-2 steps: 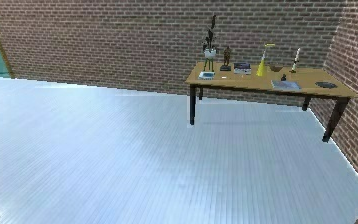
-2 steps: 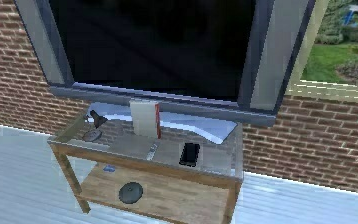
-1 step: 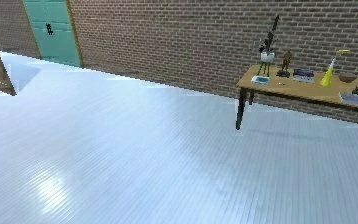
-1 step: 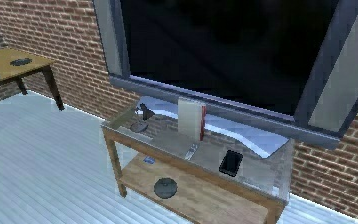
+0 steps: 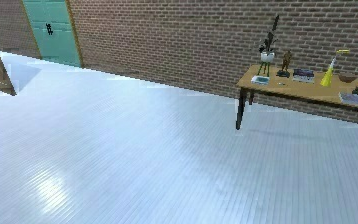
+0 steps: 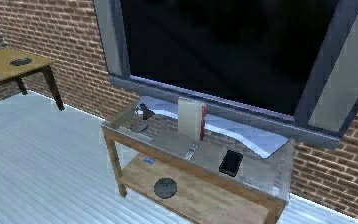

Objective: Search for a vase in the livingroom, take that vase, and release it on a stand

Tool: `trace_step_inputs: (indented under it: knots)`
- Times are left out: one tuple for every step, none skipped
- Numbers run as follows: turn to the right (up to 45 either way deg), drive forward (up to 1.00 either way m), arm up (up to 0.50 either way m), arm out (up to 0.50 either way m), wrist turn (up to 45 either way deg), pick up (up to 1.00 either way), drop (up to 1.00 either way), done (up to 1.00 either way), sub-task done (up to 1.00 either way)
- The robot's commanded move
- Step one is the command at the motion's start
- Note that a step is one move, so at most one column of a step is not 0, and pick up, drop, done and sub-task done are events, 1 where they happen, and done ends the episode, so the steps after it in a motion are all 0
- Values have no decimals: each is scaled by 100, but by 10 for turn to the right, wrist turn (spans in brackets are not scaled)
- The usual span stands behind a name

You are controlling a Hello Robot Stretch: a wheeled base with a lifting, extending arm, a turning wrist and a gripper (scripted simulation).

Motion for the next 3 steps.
trace_step_inputs:
  knots:
    - [0,0,0,48,0,0,0,0,0]
    - [0,0,0,0,450,0,0,0,0]
    - [0,0,0,0,450,0,0,0,0]
